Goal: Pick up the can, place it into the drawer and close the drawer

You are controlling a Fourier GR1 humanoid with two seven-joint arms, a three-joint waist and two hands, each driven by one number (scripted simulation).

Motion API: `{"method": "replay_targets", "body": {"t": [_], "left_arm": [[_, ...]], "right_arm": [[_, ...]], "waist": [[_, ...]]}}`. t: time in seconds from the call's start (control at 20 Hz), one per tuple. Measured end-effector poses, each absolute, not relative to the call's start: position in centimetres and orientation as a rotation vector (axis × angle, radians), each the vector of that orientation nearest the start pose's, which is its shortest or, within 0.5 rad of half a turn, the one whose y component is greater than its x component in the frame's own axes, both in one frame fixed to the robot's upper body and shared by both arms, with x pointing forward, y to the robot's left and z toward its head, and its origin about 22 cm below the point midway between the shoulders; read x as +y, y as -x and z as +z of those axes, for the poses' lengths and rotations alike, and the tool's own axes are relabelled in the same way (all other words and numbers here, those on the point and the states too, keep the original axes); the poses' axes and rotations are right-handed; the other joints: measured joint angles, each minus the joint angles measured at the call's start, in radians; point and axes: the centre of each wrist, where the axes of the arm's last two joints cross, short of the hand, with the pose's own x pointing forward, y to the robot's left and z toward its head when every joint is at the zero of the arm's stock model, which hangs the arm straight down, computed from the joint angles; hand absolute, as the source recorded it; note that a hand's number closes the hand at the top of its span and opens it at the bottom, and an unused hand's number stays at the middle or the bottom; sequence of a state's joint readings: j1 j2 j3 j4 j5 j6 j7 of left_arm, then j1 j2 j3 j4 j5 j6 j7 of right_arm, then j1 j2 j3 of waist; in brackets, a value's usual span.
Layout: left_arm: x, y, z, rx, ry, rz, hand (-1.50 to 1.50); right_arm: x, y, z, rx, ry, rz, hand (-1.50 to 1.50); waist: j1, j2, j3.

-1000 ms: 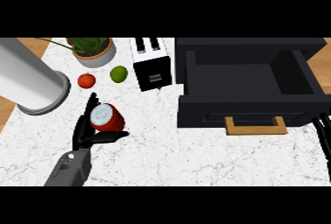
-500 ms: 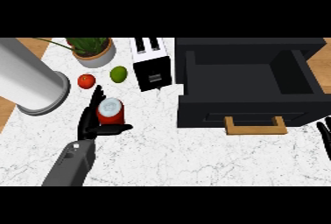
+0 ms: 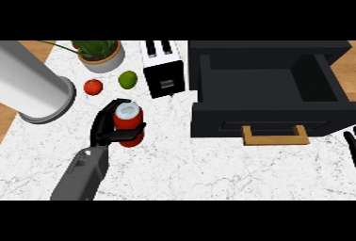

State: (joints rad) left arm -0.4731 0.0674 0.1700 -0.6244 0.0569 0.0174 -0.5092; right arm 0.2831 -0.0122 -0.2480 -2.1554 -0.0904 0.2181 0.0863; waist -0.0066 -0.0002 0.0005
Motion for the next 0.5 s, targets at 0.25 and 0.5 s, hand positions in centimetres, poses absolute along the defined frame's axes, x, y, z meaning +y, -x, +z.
{"method": "replay_targets", "body": {"t": [0.25, 0.5], "left_arm": [[24.9, -31.7, -8.4, -1.585, -0.025, 0.064, 1.50], [27.6, -30.2, -8.2, -1.604, -0.077, 0.138, 1.50]], "right_arm": [[-30.0, -14.9, 8.9, -1.811, 0.164, -0.025, -1.50], [-30.4, -14.6, 9.5, -1.821, 0.166, -0.022, -1.50]], "waist": [[0.005, -0.001, 0.000], [0.005, -0.001, 0.000]]}}
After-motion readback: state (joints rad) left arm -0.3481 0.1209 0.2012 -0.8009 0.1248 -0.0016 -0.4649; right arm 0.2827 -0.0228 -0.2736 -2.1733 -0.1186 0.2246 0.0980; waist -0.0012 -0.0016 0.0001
